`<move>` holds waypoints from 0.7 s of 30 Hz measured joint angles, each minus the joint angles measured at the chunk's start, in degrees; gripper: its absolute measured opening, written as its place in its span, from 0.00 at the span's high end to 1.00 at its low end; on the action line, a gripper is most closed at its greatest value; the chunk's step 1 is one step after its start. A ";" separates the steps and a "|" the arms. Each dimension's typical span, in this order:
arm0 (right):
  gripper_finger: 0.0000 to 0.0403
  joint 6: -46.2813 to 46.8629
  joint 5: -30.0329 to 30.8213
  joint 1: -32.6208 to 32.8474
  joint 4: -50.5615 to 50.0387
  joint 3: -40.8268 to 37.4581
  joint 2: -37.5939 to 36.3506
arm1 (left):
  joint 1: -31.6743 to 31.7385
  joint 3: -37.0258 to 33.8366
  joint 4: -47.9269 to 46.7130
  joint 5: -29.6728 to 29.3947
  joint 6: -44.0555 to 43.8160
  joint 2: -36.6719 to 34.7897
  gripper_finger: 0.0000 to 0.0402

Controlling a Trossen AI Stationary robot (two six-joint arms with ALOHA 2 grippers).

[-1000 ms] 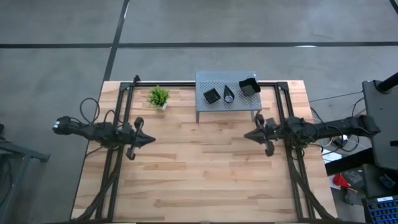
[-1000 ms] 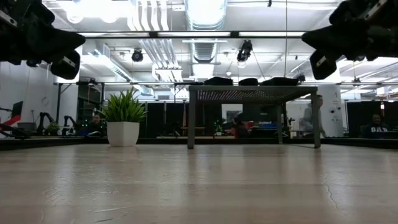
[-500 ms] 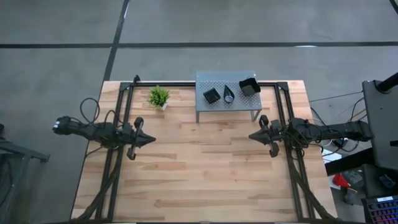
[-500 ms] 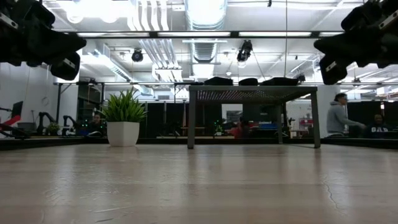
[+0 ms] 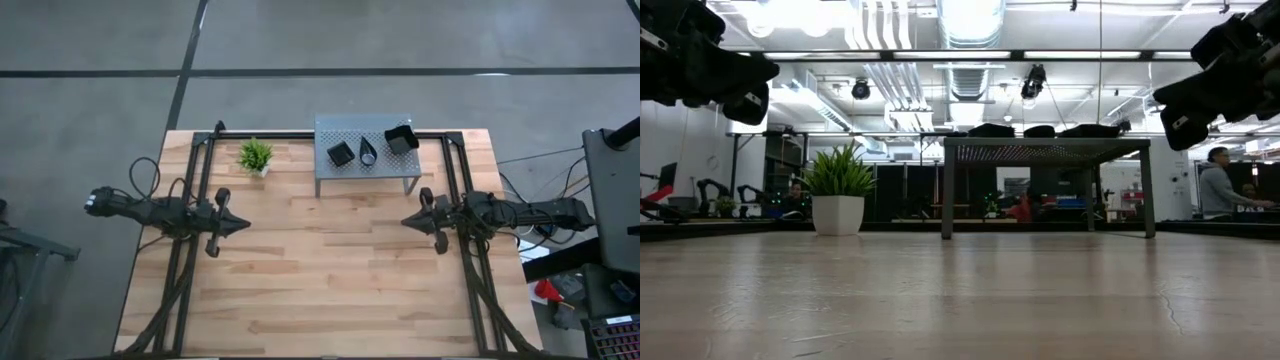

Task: Pick & Place Mini shaped plates
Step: Return to Home Position

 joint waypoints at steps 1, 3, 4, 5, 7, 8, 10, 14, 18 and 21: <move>0.98 0.00 0.00 0.00 -0.43 0.02 0.01 | 0.00 -0.01 -0.01 -0.01 0.12 0.06 1.00; 0.98 0.04 0.02 0.00 -0.80 0.02 0.44 | 0.00 -0.01 -0.01 0.00 -0.59 0.17 1.00; 0.98 0.02 0.02 0.00 -0.82 0.02 0.71 | 0.00 -0.01 -0.01 0.00 -1.46 0.17 1.00; 0.98 -0.01 0.03 0.01 -0.68 0.02 0.97 | 0.00 -0.03 -0.03 0.00 -2.38 0.17 1.00; 0.98 0.05 0.06 0.02 -0.64 0.02 1.31 | 0.00 -0.03 -0.03 0.00 -4.13 0.17 1.00; 0.98 0.13 0.08 0.00 -0.65 0.02 1.50 | 0.00 -0.03 -0.03 0.00 -4.83 0.17 1.00; 0.98 0.14 0.15 0.00 -0.66 0.02 1.75 | 0.00 -0.03 -0.05 0.00 -5.79 0.17 1.00; 0.98 0.17 0.15 0.00 -0.64 0.02 1.73 | 0.00 -0.05 -0.08 0.00 -6.17 0.17 1.00; 0.98 0.15 0.13 0.00 -0.64 0.02 1.73 | -0.02 -0.07 -0.14 0.00 -6.23 0.17 1.00; 0.98 0.15 0.13 0.00 -0.63 0.02 1.73 | -0.01 -0.10 -0.29 0.00 -6.30 0.17 1.00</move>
